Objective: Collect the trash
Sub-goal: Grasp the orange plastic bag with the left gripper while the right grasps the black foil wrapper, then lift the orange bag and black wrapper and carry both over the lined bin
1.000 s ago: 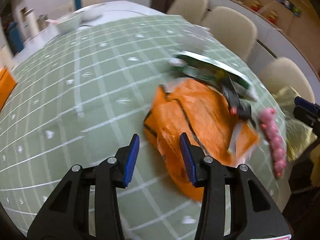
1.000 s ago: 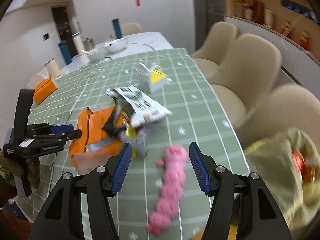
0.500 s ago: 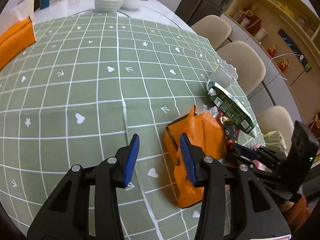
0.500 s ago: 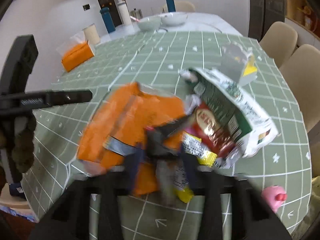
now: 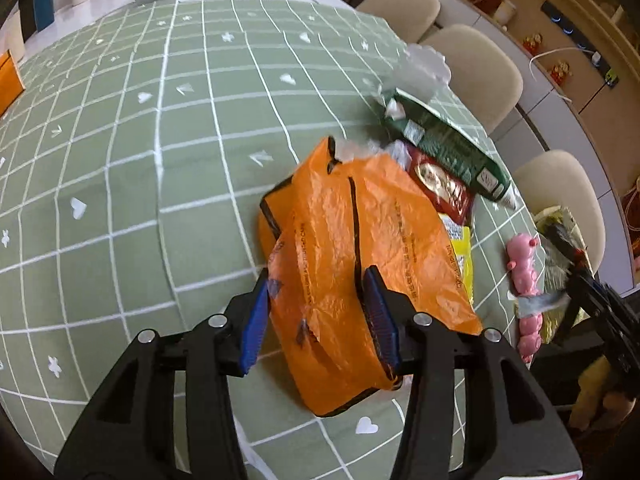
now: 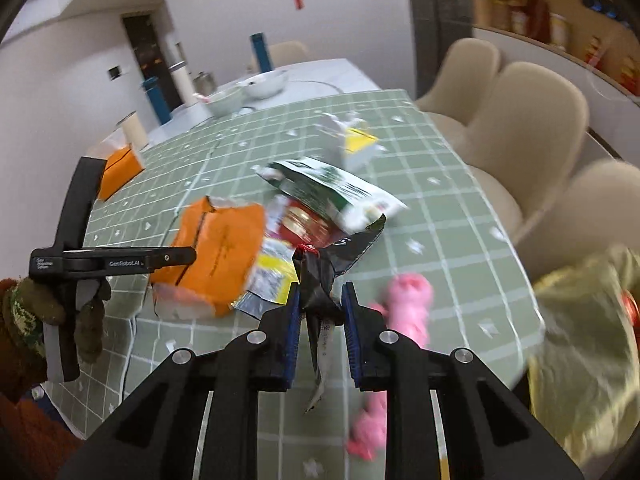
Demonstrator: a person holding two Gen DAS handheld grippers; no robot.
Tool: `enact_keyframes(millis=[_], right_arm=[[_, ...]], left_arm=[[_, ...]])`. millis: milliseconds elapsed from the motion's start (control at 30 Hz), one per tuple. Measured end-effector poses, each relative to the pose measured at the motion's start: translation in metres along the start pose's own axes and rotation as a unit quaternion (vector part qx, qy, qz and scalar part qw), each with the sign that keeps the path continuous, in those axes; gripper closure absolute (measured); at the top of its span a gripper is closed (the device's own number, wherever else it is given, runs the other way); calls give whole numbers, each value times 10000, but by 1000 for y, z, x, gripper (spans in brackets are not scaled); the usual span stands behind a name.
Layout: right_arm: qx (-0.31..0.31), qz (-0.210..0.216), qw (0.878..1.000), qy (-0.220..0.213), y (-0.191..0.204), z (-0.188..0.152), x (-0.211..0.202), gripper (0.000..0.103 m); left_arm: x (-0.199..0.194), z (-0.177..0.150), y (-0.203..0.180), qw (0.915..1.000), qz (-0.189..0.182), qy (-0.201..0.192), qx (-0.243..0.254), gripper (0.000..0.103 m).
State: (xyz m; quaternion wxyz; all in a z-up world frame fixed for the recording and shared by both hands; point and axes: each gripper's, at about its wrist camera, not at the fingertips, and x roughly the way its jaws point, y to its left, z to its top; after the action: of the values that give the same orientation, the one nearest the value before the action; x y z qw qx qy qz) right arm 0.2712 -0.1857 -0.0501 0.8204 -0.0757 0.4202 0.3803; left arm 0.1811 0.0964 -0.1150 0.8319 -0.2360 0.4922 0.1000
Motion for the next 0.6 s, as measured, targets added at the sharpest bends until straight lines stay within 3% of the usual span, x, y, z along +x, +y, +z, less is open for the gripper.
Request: enact_keyframes(millis=[167, 267, 333, 600], right_arm=[[634, -140, 9977, -171, -22, -24, -20, 83], [837, -219, 9960, -235, -28, -33, -27, 83], [903, -266, 9951, -290, -32, -38, -33, 83], [1017, -306, 9928, -547, -35, -45, -51, 83]], left_arm=[[7, 0, -4, 9995, -76, 285, -126, 57], [5, 2, -2, 9984, -280, 333, -367, 77], [-3, 6, -4, 9987, -290, 214, -346, 84], [-59, 25, -31, 9974, -203, -638, 272, 90]])
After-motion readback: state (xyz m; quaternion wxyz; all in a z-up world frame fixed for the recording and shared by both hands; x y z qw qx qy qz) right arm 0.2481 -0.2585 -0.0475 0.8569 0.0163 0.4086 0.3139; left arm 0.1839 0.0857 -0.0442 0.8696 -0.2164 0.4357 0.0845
